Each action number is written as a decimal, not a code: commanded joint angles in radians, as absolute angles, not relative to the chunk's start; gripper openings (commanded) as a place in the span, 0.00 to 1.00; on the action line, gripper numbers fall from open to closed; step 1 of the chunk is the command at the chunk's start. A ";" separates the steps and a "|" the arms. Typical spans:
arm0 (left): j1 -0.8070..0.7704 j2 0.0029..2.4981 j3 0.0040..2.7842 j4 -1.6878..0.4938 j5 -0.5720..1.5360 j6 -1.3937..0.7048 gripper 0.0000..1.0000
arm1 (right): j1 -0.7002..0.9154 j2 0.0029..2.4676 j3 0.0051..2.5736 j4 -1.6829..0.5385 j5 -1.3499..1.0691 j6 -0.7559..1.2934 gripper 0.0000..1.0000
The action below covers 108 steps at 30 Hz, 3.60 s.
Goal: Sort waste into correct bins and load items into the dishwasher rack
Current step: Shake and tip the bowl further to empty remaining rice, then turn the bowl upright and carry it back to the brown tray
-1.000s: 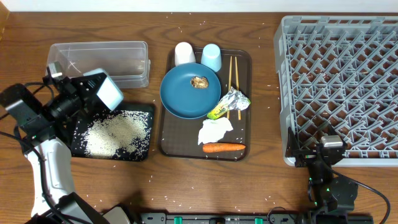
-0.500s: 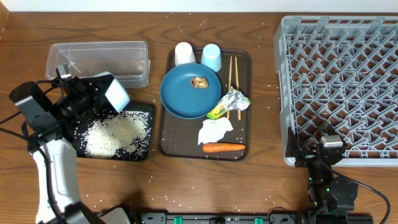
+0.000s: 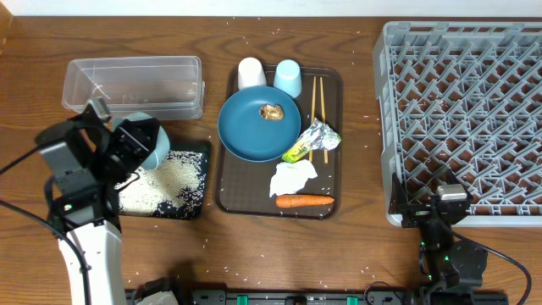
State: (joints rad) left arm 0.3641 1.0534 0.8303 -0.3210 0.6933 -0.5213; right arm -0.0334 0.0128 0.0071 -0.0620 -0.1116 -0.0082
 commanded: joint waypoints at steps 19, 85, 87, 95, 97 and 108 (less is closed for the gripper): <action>0.287 1.222 0.862 -0.183 1.002 -0.713 0.06 | -0.019 0.010 0.006 -0.065 -0.109 -0.009 0.99; 0.311 1.208 0.855 0.833 1.507 -1.321 0.06 | -0.019 0.010 0.006 -0.065 -0.109 -0.009 0.99; 0.308 1.208 0.855 0.839 1.472 -1.267 0.06 | -0.019 0.010 0.006 -0.065 -0.109 -0.009 0.99; 0.451 1.242 0.855 0.737 1.242 -1.084 0.06 | -0.019 0.010 0.006 -0.065 -0.109 -0.009 0.99; 0.477 1.243 0.855 0.738 1.232 -1.084 0.06 | -0.019 0.010 0.006 -0.065 -0.109 -0.009 0.99; 0.580 1.241 0.855 0.421 1.111 -0.798 0.06 | -0.019 0.010 0.006 -0.065 -0.109 -0.009 0.99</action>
State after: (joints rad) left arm 0.5571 1.2476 0.8440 0.4988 1.1969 -0.9714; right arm -0.0334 0.0128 0.0071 -0.0620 -0.1116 -0.0082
